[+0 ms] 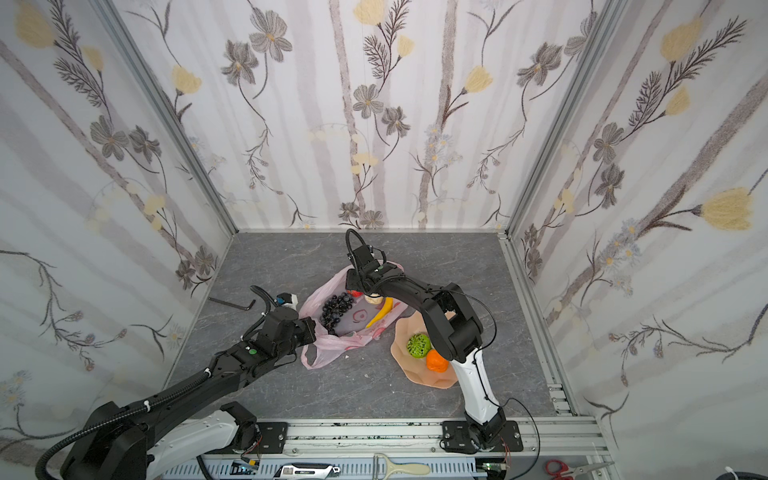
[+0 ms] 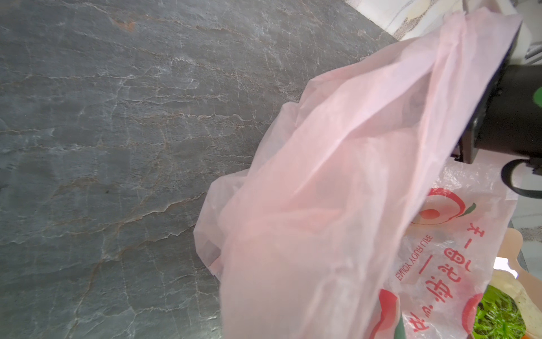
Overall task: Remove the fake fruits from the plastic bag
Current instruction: 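Lower the right gripper into the bag and grasp the red apple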
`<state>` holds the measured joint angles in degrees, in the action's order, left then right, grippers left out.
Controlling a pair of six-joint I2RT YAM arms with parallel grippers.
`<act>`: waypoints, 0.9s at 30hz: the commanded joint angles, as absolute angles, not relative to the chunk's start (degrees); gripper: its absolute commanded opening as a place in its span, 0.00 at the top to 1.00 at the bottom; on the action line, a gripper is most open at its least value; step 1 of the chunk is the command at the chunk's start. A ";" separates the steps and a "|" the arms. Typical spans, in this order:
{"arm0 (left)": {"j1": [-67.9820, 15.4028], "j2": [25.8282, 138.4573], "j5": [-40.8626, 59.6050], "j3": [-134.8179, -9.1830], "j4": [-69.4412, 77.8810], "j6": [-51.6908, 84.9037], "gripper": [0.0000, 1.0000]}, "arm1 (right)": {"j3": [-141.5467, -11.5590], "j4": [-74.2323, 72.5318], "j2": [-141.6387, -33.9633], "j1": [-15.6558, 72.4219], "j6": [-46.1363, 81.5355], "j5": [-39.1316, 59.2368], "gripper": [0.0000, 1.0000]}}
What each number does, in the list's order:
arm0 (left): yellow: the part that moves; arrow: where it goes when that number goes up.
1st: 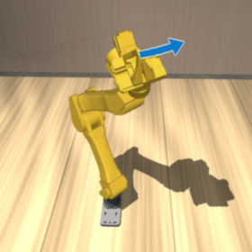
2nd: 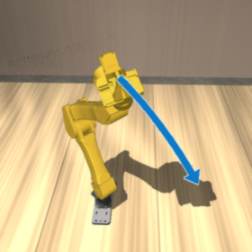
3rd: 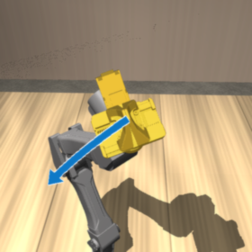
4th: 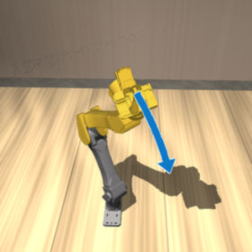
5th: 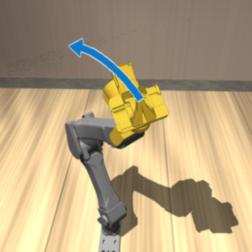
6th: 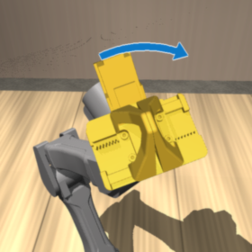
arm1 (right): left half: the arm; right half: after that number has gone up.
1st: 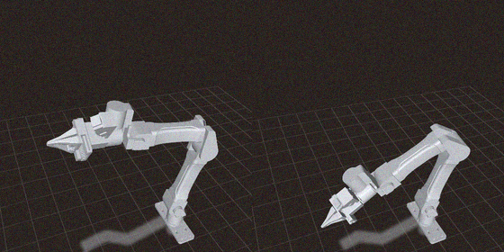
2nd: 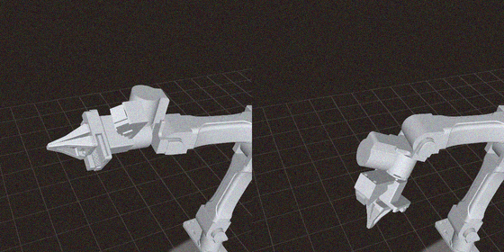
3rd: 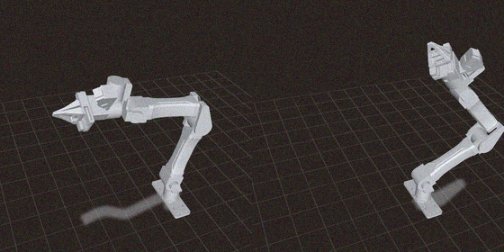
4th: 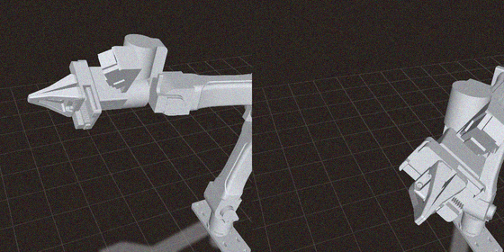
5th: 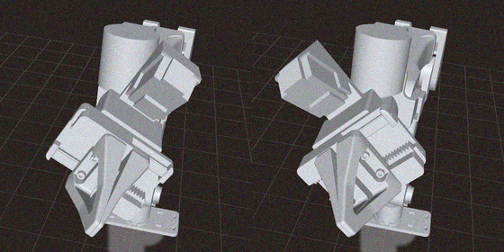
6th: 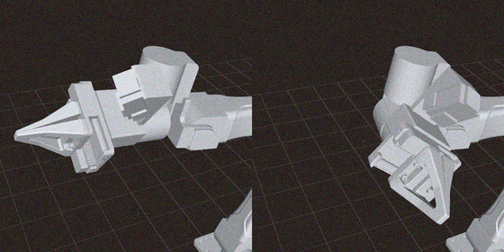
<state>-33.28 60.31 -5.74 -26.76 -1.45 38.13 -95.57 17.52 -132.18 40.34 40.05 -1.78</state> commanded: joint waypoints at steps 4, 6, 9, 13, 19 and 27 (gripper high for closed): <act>-34.28 62.47 -4.77 -27.42 1.18 38.02 1.00 | -96.06 16.96 -133.90 40.06 43.74 -2.39 0.32; -34.62 63.31 -4.65 -27.75 1.64 37.72 1.00 | -96.24 16.98 -134.43 39.82 44.36 -2.11 0.30; -35.14 64.10 -3.93 -27.77 2.50 37.51 0.99 | -96.33 17.04 -134.54 39.69 45.13 -2.89 0.27; -35.62 64.68 -3.74 -27.60 3.24 37.31 0.98 | -96.33 16.58 -135.16 39.32 46.27 -3.15 0.23; -35.99 64.60 -3.52 -27.61 3.77 37.27 0.97 | -98.22 16.17 -137.60 38.85 47.62 -0.94 0.19; -36.35 64.60 -4.21 -27.17 4.17 37.53 0.97 | -99.46 15.97 -138.85 38.63 47.63 0.33 0.27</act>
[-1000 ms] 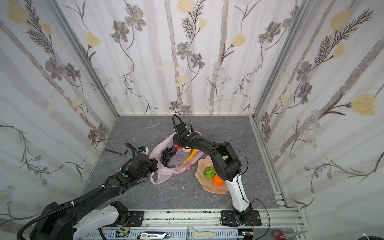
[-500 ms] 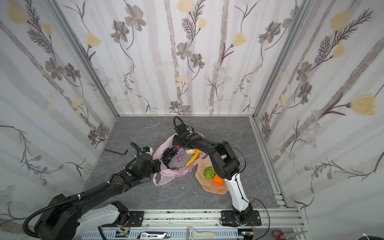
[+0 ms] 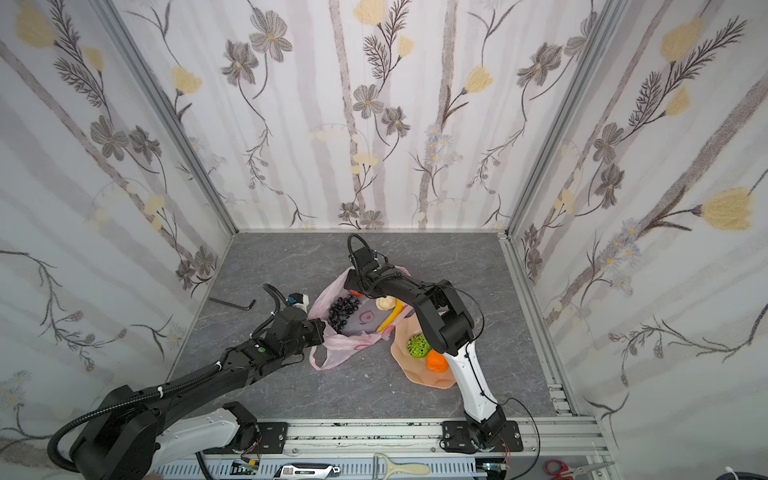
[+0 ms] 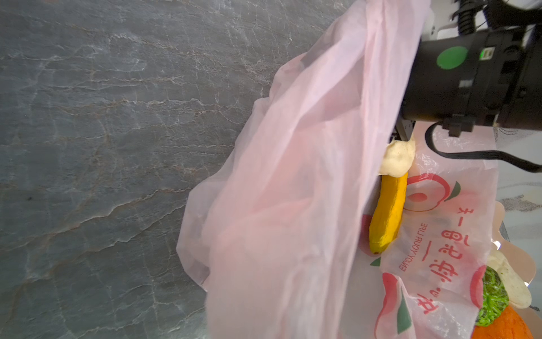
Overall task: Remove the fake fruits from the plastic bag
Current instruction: 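Lower the right gripper into the bag and grasp the red apple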
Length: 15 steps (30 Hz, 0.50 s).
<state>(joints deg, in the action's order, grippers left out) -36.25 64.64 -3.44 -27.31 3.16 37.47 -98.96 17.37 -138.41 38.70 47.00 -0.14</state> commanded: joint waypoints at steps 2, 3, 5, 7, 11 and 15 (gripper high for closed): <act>-36.32 64.69 -4.86 -27.09 4.10 37.78 0.97 | -99.42 16.00 -138.54 38.67 47.30 0.70 0.33; -36.32 64.82 -5.19 -27.08 4.04 38.04 0.97 | -99.36 15.99 -138.16 38.78 47.05 0.79 0.34; -36.39 65.24 -6.00 -27.28 4.05 38.71 0.97 | -98.74 15.68 -137.02 39.02 46.48 0.72 0.36; -36.32 65.77 -6.49 -27.59 4.04 39.51 0.97 | -97.73 15.09 -135.42 39.43 45.93 0.38 0.36; -36.12 66.47 -7.29 -29.01 4.05 40.58 0.96 | -94.75 13.16 -131.75 40.32 44.64 0.11 0.36; -34.82 67.45 -7.30 -30.57 3.93 41.29 0.95 | -92.28 12.78 -128.75 41.51 43.06 -1.03 0.35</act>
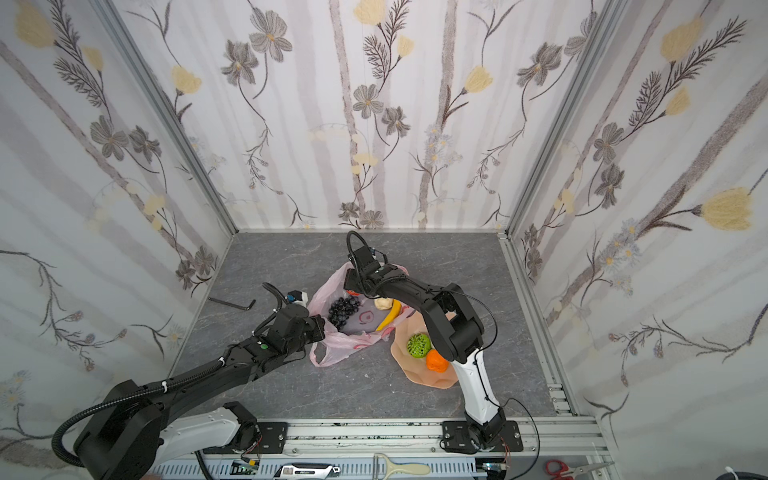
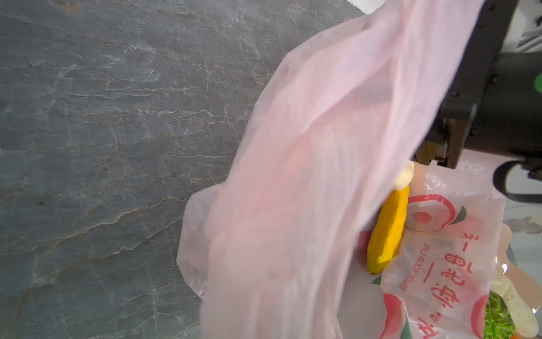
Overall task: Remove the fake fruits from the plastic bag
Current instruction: 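Lower the right gripper into the bag and grasp the red apple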
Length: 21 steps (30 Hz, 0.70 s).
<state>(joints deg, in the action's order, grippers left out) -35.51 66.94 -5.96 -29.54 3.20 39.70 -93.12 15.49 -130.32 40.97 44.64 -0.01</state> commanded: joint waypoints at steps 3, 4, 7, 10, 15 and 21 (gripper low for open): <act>-33.52 68.40 -7.29 -31.73 3.82 41.74 0.95 | -90.38 12.87 -127.30 42.14 42.23 -1.32 0.33; -32.84 68.63 -7.29 -31.97 3.84 41.91 0.95 | -89.24 12.32 -126.73 42.35 41.97 -1.40 0.33; -30.87 69.08 -7.53 -32.28 3.78 41.93 0.95 | -85.88 10.74 -124.96 42.69 41.21 -1.82 0.32; -29.69 69.48 -8.13 -32.30 3.60 41.41 0.96 | -83.27 9.58 -123.92 42.72 40.27 -1.98 0.31; -29.28 69.27 -8.27 -31.40 3.52 41.18 0.96 | -81.43 9.24 -124.37 42.63 39.56 -2.30 0.31; -29.01 69.38 -8.35 -30.67 3.26 41.13 0.96 | -78.05 5.70 -120.78 43.63 37.11 -1.92 0.32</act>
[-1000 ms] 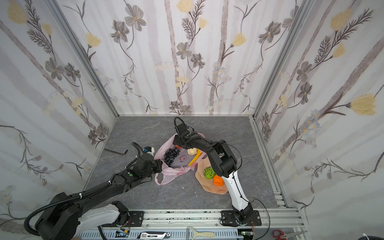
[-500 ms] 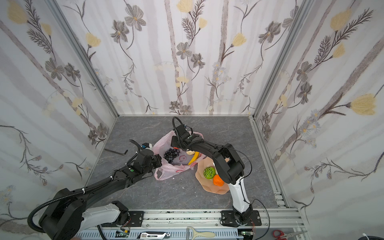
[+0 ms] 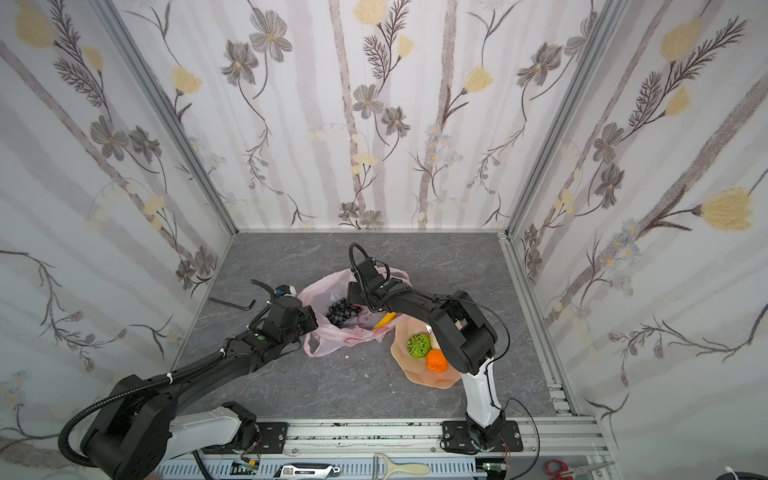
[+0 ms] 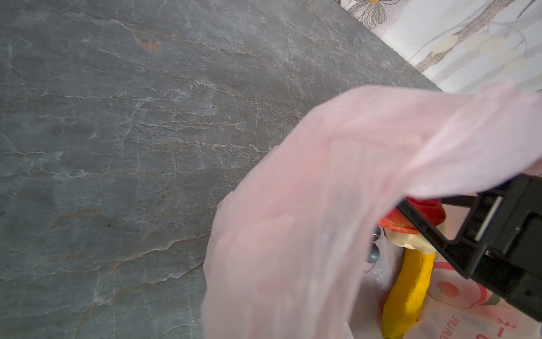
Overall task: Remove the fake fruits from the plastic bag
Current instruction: 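Lower the right gripper into the bag and grasp the red apple, then lift the red apple out with the right gripper and carry it over the bowl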
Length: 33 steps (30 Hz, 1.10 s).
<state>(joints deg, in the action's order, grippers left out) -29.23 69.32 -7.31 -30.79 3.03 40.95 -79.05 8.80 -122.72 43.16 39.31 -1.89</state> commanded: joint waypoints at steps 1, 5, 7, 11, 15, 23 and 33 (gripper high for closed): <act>-28.92 69.58 -8.35 -30.75 3.18 41.22 0.96 | -77.43 5.12 -119.90 43.92 36.60 -1.93 0.32; -28.13 70.70 -8.35 -31.37 2.90 41.26 0.96 | -73.29 2.11 -115.25 45.29 34.16 -2.26 0.32; -27.82 71.20 -8.35 -31.80 2.86 41.14 0.96 | -71.15 0.98 -112.98 46.01 32.96 -2.49 0.32; -27.43 71.84 -8.26 -32.73 2.76 40.20 0.96 | -67.25 0.57 -107.88 48.22 31.13 -4.63 0.32; -27.05 71.89 -8.51 -32.78 2.81 38.46 0.96 | -62.32 1.51 -100.06 50.62 30.69 -9.99 0.33; -26.25 71.54 -9.82 -31.97 2.90 34.72 0.96 | -51.89 6.65 -84.20 56.63 34.55 -23.58 0.36; -26.19 71.59 -10.48 -29.36 7.91 31.80 0.96 | -47.57 30.76 -73.65 68.39 58.06 -41.24 0.38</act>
<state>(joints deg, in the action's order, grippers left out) -26.24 71.44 -9.41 -29.95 4.38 33.30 -48.42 20.69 -74.89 66.70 46.37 -33.91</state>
